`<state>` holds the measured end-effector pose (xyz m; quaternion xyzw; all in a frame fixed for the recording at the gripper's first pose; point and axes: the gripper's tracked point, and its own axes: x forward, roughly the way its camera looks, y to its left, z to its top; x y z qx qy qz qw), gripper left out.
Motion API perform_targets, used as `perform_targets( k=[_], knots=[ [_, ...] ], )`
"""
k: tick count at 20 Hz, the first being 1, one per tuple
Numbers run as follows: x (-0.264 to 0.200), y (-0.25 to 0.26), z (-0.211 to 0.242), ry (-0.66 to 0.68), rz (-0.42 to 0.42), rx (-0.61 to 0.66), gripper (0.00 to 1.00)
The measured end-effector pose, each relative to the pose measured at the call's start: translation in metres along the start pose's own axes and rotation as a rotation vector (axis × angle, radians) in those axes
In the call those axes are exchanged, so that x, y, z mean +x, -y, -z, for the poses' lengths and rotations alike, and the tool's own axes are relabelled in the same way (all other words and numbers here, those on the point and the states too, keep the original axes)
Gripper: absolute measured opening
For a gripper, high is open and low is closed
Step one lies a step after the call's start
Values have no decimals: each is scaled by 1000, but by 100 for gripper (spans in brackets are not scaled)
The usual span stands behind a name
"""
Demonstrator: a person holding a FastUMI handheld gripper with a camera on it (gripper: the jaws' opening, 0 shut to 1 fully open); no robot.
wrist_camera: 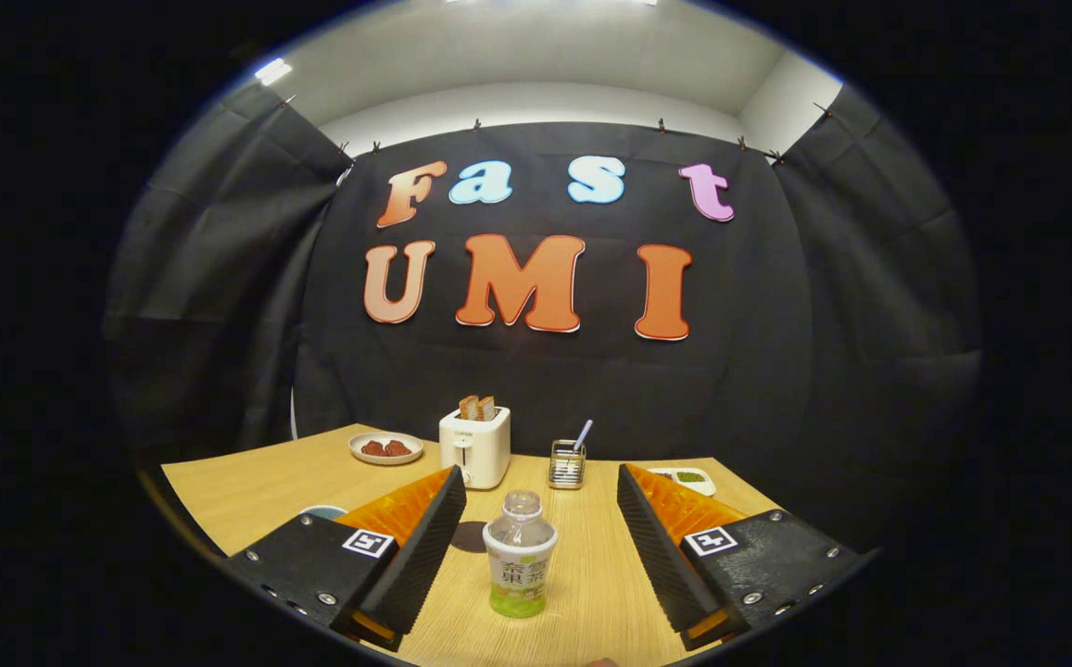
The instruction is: Take the bottle from table, then pour the juice into the cup, finally place the bottle on the coaster
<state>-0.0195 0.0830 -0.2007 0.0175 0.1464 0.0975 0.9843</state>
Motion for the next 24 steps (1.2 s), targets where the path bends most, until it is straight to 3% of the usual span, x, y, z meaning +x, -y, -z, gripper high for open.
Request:
perform_targets(
  k=[12,18,24],
  knots=[
    [47,-9,108,-208,31,67,97],
    [60,-14,143,-275,41,127,87],
    [68,-21,151,-272,57,70,68]
  ],
)
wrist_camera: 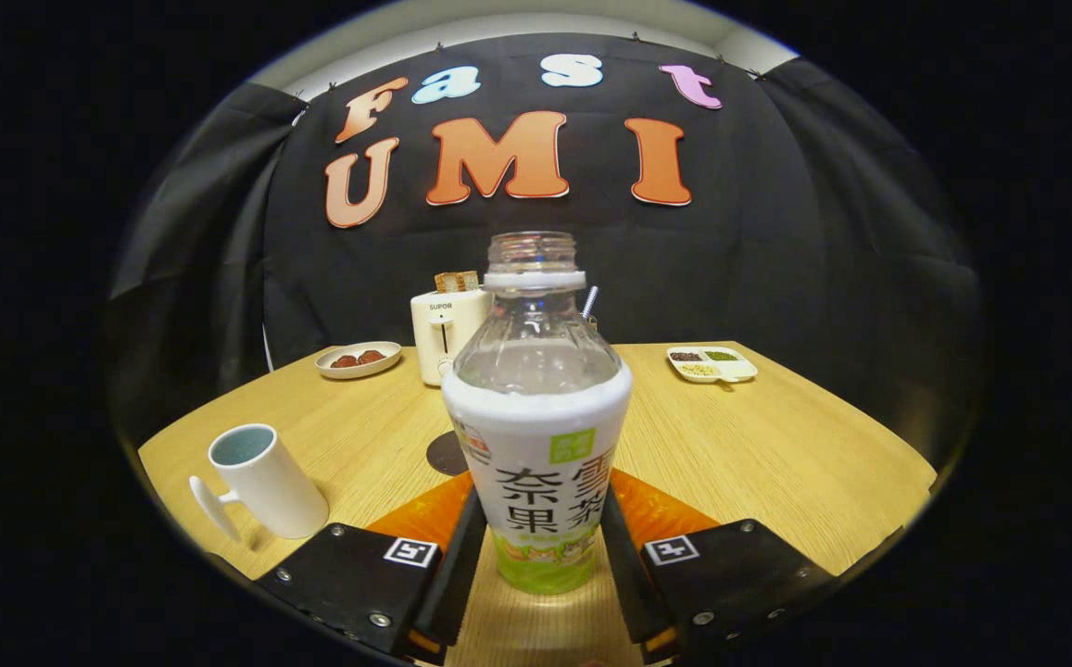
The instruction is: Take the bottle from table, then pour the juice into the cup, finally place the bottle on the coaster
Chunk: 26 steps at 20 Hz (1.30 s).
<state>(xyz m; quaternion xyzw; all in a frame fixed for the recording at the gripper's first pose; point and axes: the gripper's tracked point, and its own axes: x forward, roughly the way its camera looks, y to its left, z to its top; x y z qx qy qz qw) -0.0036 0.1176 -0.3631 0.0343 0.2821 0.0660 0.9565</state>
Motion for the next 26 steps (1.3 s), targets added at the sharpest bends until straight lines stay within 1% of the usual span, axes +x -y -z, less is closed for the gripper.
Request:
perform_targets(
  k=[3,8,12,18,22,26],
  knots=[
    [0,-5,-1,8,6,-42,62],
    [-3,-21,-15,18,16,-218,60],
    [-3,-29,-30,44,65,-422,60],
    [-6,-45,-44,78,107,-733,59],
    [-9,-52,-72,156,186,-1003,59],
    [-8,-62,-80,203,216,-1201,59]
  ],
)
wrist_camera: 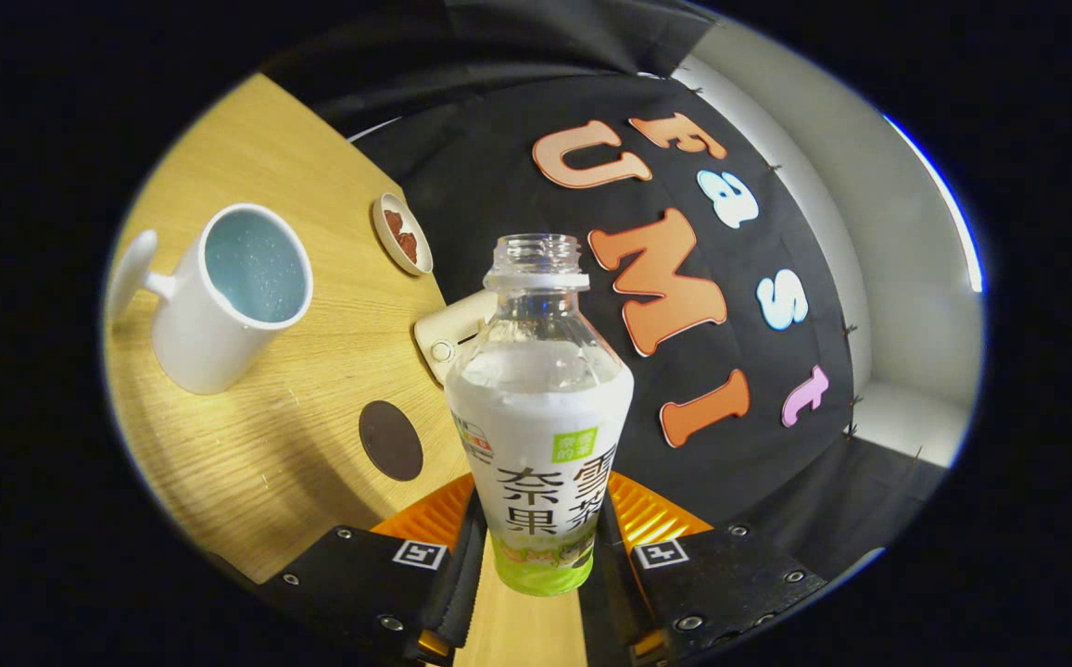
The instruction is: Take the bottle from table, then pour the juice into the cup, finally place the bottle on the coaster
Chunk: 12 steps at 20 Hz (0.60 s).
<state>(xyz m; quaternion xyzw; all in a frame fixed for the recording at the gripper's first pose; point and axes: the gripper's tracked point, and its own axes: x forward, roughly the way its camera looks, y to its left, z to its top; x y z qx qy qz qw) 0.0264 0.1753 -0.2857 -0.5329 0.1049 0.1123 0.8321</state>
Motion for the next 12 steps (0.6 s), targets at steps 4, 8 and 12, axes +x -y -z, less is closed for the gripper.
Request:
perform_targets(
  k=[4,8,12],
  knots=[
    [-1,-9,-9,24,-8,-96,59],
    [-5,-9,-21,57,9,-188,59],
    [-1,-13,-34,90,28,-304,59]
  ],
)
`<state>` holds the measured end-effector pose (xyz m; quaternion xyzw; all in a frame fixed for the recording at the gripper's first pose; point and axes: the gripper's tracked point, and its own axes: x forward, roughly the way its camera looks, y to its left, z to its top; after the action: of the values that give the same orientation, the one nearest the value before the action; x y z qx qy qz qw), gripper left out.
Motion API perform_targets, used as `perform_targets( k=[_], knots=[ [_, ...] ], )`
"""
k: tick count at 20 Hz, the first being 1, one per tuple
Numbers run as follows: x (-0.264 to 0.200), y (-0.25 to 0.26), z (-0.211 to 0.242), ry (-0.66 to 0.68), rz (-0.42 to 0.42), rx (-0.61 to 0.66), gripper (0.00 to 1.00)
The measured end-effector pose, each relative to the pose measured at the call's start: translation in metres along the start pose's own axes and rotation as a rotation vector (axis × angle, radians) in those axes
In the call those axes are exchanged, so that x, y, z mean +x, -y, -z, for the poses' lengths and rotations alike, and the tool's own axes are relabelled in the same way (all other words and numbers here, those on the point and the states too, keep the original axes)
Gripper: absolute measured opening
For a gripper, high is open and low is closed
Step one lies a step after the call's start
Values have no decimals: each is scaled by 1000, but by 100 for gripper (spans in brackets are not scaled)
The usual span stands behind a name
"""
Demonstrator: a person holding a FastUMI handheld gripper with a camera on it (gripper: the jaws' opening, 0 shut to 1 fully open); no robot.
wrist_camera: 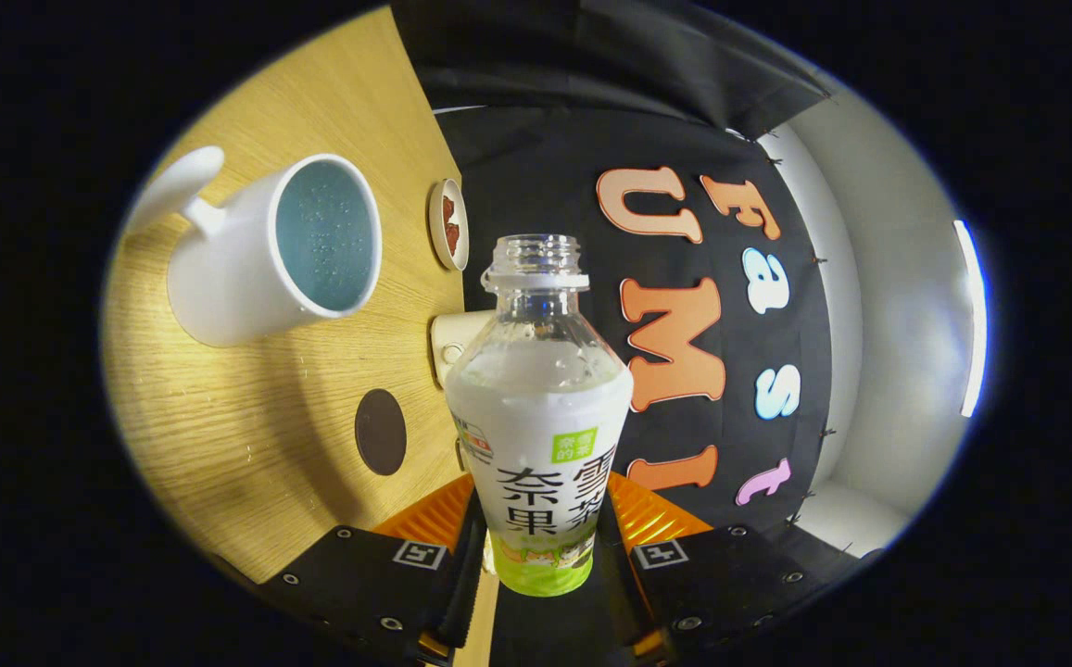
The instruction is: Take the bottle from table, then pour the juice into the cup, finally place the bottle on the coaster
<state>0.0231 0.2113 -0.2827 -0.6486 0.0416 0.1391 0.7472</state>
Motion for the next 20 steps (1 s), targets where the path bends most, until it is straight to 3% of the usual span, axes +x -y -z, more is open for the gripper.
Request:
perform_targets(
  k=[8,20],
  knots=[
    [6,0,-9,26,24,-155,59],
    [8,3,-7,19,25,-199,59]
  ],
)
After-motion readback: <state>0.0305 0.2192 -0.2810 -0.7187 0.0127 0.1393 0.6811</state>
